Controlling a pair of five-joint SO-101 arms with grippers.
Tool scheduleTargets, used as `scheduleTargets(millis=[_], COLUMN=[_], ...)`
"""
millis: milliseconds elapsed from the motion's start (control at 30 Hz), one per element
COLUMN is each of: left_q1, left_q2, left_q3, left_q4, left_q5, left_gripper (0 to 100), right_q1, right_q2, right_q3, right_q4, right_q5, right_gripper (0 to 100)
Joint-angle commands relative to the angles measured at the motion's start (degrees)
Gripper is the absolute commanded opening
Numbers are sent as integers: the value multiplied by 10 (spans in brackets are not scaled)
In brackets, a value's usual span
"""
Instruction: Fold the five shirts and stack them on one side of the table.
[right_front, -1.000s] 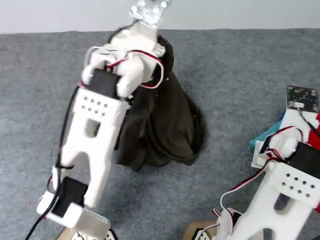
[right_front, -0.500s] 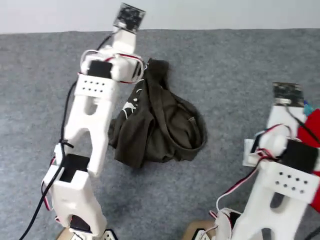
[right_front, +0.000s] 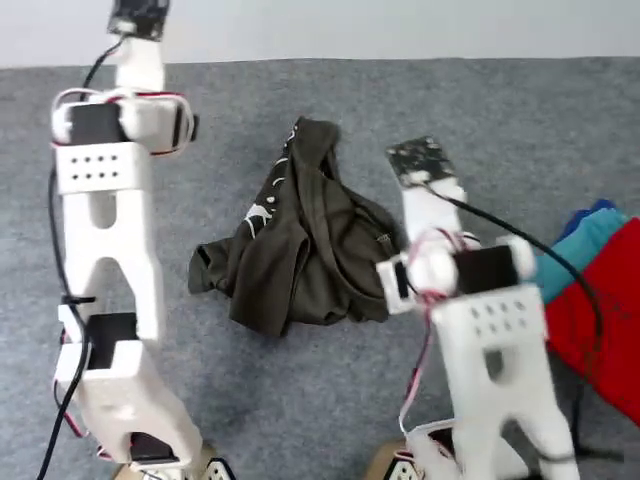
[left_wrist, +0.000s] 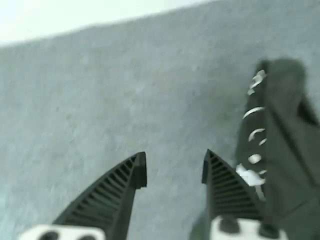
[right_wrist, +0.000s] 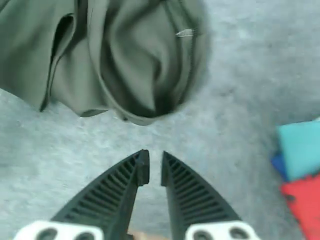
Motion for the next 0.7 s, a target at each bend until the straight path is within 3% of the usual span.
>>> scheduleTargets(millis=[0, 133, 200, 433, 667], left_q1=[-48, -51, -25, 46, 161], left_q2=[-38, -37, -37, -108, -238], left_q3=[-9, -8, -3, 177, 395], left_q4=[33, 126, 189, 188, 168], left_q5=[-5, -12, -50, -96, -70], left_gripper=[175, 124, 119, 120, 119], right_q1=[-30, -49, -46, -10, 60], right_q2=[99, 196, 236, 289, 259], right_q3=[-93, -209, -262, -328, -327], right_q4=[-6, 34, 57, 106, 108], right_q5=[-43, -61, -67, -75, -72], right_gripper=[72, 72, 72, 72, 72])
